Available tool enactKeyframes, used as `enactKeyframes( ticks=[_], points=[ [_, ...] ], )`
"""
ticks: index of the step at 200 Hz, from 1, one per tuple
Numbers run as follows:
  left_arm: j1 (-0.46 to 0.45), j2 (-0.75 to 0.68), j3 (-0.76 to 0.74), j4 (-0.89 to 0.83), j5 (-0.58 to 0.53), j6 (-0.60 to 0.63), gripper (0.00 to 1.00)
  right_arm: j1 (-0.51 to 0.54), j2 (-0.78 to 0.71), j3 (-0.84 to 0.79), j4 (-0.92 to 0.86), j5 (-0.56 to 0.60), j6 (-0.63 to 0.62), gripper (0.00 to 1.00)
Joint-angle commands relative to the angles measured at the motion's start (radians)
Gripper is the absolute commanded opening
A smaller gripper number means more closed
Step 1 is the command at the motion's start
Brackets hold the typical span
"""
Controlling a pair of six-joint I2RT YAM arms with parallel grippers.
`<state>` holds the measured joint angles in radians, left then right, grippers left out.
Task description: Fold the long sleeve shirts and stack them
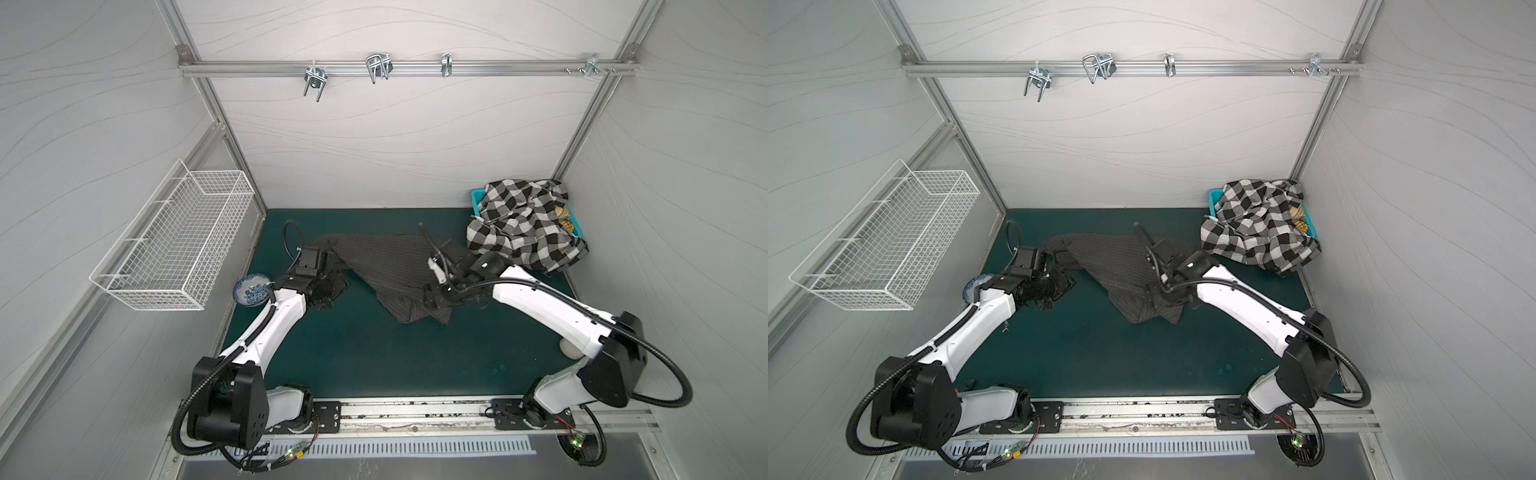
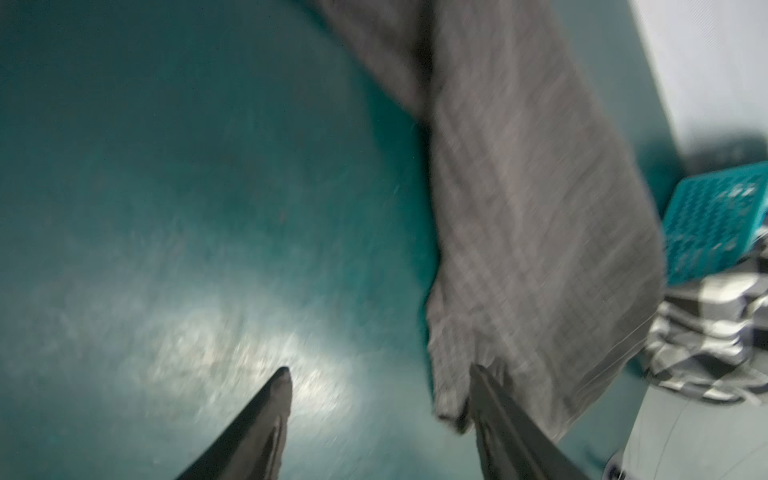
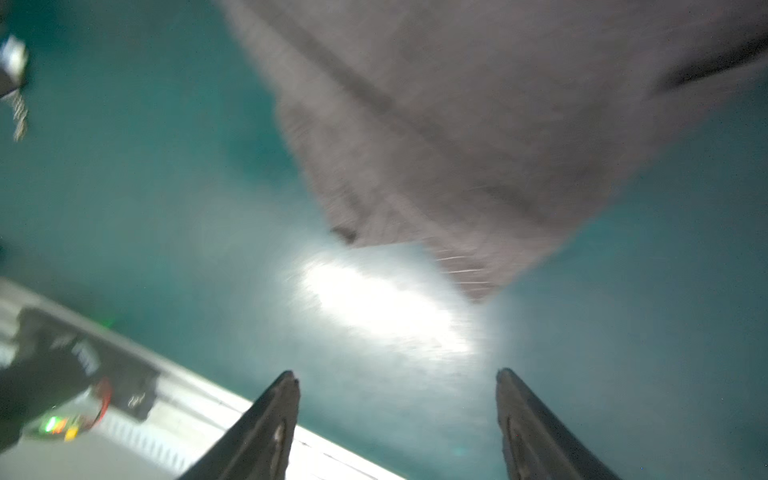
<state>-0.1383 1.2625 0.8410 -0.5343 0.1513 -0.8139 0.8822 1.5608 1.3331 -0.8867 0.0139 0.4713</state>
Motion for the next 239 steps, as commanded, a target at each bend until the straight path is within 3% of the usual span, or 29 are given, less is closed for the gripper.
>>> enactKeyframes(
  ticks=[1,43,68,96,123,133,146,184,239],
  points=[
    [0.039,-0.013,0.002,0.029,0.009,-0.012,0.70,0.081,0.172,0.058,0.106,-0.073,0.002,0.69],
    [0.111,0.011,0.083,-0.058,0.009,-0.014,0.69,0.087,0.484,0.321,0.058,-0.010,-0.029,0.63],
    [0.157,-0.006,0.052,-0.054,0.039,-0.026,0.66,0.072,0.608,0.418,0.038,-0.012,-0.063,0.60],
    [0.191,-0.032,0.004,-0.029,0.075,-0.031,0.65,0.074,0.707,0.504,-0.026,0.082,-0.076,0.55],
    [0.194,-0.034,-0.004,-0.026,0.080,-0.014,0.63,0.074,0.750,0.508,-0.059,0.125,-0.054,0.32],
    [0.194,-0.033,-0.003,-0.025,0.082,-0.012,0.63,0.075,0.751,0.498,-0.066,0.115,-0.045,0.17],
    [0.195,-0.031,-0.003,-0.021,0.080,-0.010,0.62,0.081,0.715,0.458,-0.058,0.105,-0.034,0.00],
    [0.197,-0.012,0.014,-0.034,0.068,-0.002,0.64,0.158,0.423,0.310,-0.052,0.123,-0.026,0.00],
    [0.184,0.007,-0.006,0.027,0.113,-0.026,0.71,0.209,0.036,0.256,-0.156,0.114,-0.018,0.00]
  ],
)
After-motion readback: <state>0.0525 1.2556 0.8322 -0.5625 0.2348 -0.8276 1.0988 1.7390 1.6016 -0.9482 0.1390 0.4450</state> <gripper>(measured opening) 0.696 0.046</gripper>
